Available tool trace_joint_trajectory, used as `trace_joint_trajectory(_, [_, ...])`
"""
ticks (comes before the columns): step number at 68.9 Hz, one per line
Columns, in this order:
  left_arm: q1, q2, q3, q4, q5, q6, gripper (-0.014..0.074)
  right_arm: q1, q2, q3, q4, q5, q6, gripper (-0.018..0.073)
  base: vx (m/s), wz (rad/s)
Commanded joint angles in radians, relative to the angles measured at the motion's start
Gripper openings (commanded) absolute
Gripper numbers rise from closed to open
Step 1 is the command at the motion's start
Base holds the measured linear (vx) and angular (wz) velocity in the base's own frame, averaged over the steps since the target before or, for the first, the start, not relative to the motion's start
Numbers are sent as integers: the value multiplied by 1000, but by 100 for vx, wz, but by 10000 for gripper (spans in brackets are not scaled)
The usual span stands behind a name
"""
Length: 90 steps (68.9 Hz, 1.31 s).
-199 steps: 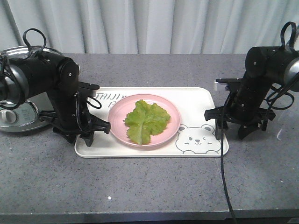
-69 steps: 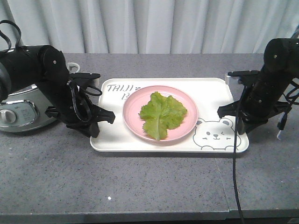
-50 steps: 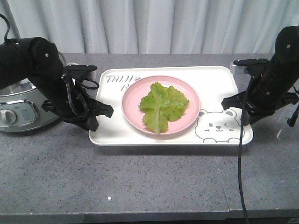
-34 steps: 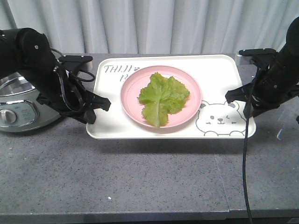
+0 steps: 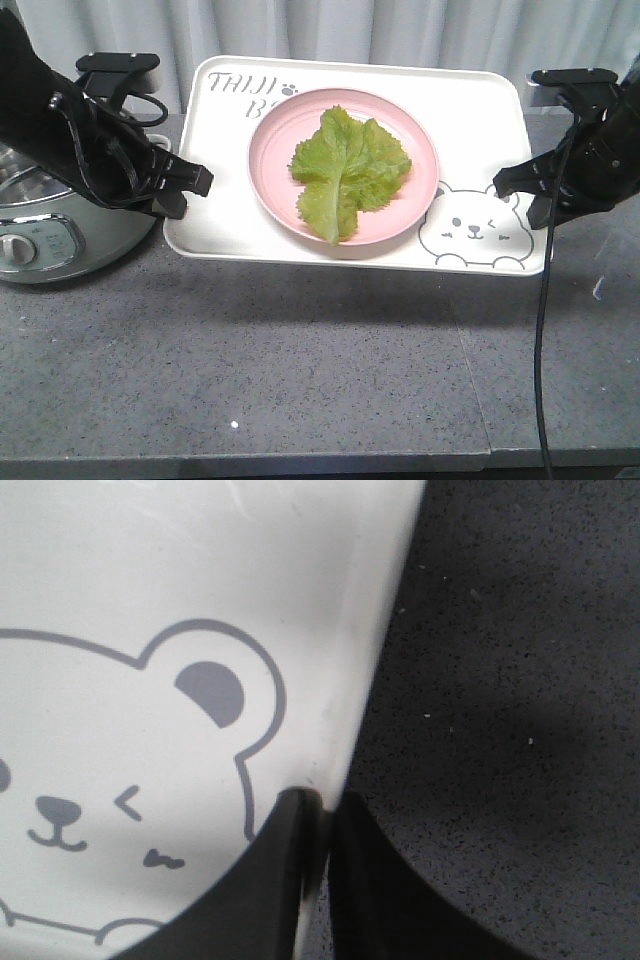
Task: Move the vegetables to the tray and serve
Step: 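Lift the tray off the counter with both grippers, then hold the raised tray level with both grippers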
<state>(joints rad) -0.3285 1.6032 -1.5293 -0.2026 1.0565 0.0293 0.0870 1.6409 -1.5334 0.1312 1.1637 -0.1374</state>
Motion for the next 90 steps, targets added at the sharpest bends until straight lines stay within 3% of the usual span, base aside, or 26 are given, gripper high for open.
trace_joint_trajectory(1, [-35, -56, -33, -194, -124, 30, -6, 26, -70, -26, 200, -60, -51, -10, 0, 0])
trace_joint_trajectory(90, [-35, -56, -33, -186, -119, 30, -6, 26, -94, -26, 199, -69, -47, -10, 0, 0])
